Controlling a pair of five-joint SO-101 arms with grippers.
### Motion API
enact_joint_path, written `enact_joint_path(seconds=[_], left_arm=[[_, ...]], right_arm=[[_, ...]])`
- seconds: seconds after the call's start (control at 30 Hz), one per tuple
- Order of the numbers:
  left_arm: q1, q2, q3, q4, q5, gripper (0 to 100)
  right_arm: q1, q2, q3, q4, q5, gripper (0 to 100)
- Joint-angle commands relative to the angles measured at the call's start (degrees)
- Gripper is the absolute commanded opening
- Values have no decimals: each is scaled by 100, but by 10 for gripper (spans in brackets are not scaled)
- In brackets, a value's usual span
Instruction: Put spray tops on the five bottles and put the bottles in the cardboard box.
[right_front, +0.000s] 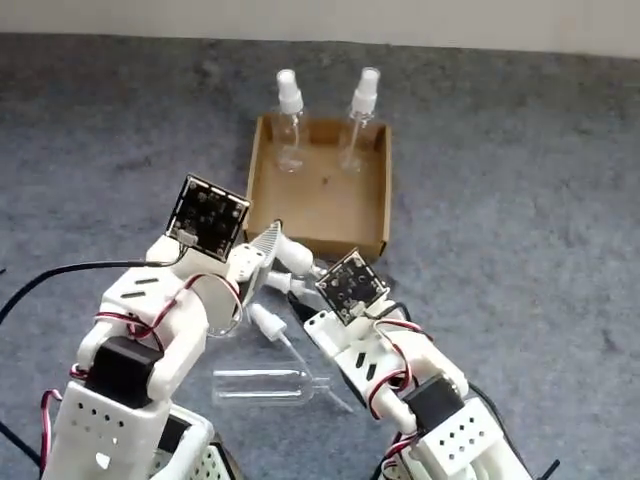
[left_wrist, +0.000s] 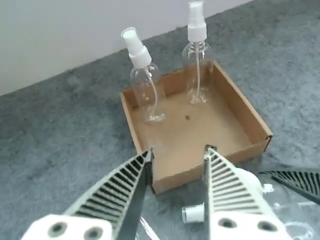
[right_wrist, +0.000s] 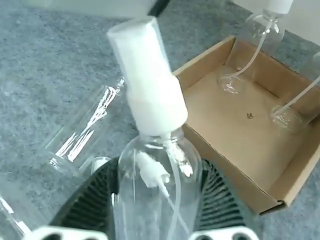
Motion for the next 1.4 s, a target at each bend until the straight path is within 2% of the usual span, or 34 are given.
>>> enact_joint_path(seconds=[0.0,0.27,0.57,1.1,1.27,1.37], left_arm=[[207,145,4,-255,-53,136],[356,1393,-40,-818,-62,136],[866,1402,-338,-589,-70,136],[-321,1393,-1903,334,-9,136],[-576,1376,-2044,369,466,138],[-866,1015,-1763,396,747,136]], right_arm=[[-57,-127,-136,-136,-62,5],[-57,-136,-136,-127,-62,5],[-31,-136,-136,-127,-62,5],[-13,-136,-136,-127,-62,5],[13,-136,-145,-127,-62,5],[497,-127,-251,-136,-62,5]])
